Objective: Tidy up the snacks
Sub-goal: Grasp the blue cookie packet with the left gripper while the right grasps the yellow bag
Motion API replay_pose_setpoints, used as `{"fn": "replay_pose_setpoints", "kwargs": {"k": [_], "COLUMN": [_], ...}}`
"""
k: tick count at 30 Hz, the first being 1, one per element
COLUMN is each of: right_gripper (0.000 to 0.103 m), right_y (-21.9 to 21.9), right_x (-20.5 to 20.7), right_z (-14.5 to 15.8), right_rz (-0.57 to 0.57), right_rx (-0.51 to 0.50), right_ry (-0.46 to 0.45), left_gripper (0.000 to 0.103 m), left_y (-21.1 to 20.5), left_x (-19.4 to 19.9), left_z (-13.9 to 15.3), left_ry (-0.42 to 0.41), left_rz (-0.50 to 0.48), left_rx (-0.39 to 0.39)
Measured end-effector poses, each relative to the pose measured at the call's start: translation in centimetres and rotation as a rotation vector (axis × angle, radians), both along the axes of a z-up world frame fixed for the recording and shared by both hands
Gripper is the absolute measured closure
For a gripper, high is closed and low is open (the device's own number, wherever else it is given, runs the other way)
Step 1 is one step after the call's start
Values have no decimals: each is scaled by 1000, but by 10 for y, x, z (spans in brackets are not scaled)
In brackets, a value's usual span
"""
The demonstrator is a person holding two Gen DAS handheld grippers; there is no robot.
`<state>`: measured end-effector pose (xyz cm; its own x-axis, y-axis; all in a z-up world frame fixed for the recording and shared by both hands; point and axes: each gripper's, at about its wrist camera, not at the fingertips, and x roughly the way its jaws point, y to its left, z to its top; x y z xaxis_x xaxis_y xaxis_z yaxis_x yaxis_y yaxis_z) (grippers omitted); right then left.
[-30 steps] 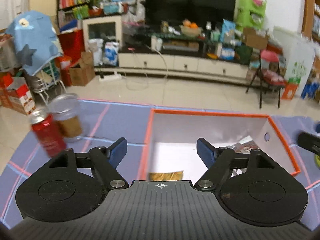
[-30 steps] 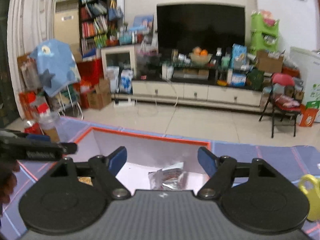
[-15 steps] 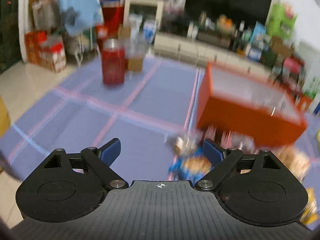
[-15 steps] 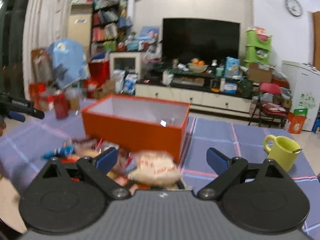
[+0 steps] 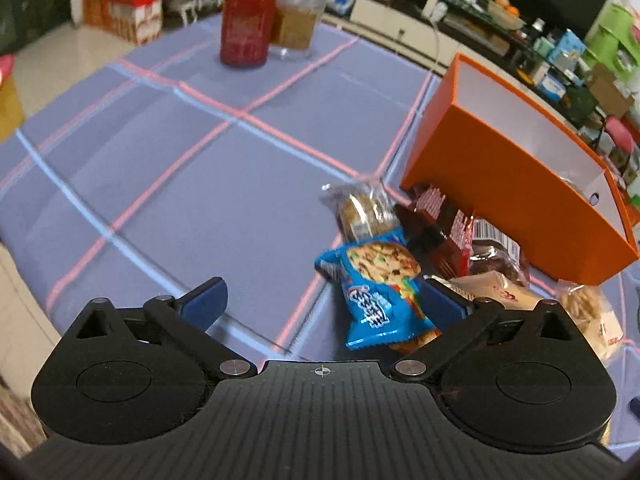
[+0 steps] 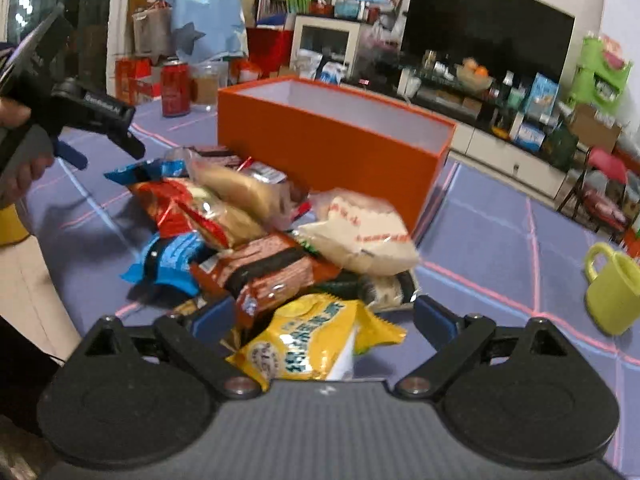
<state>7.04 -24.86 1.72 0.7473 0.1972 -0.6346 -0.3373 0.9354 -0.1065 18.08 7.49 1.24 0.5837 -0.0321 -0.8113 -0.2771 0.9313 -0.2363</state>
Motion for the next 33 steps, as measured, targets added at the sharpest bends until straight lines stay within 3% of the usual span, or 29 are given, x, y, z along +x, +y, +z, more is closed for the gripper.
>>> {"fn": "replay_pose_setpoints", "kwargs": {"k": [4, 8, 13, 14, 21, 26, 31, 33], "right_gripper": [9, 11, 38, 39, 37, 31, 30, 32], "right_y": [-5, -8, -9, -7, -5, -3, -2, -2], "right_x": [13, 15, 18, 19, 21, 21, 24, 24], "right_z": [-3, -6, -16, -17, -25, -26, -30, -30], "right_rz": [-165, -290, -303, -299, -304, -313, -310, -313], "right_rx": [99, 160, 210, 200, 185, 182, 180, 182], "right_ry": [109, 178, 250, 256, 284, 282, 296, 296], "left_gripper": [10, 10, 10, 10, 10, 10, 11, 15], "left_y": [1, 0, -1, -3, -10, 3, -3, -8], "left_x": [-3, -3, -2, -1, 8, 12, 26, 27], "left_z": [-2, -3, -4, -5, -14, -16, -25, -24], "left_ry": [14, 15, 16, 20, 42, 30, 65, 55], "left_rz": [73, 71, 73, 66, 78, 131, 87, 63], "left_rx": [-28, -28, -50, -50, -64, -176, -164, -123]}}
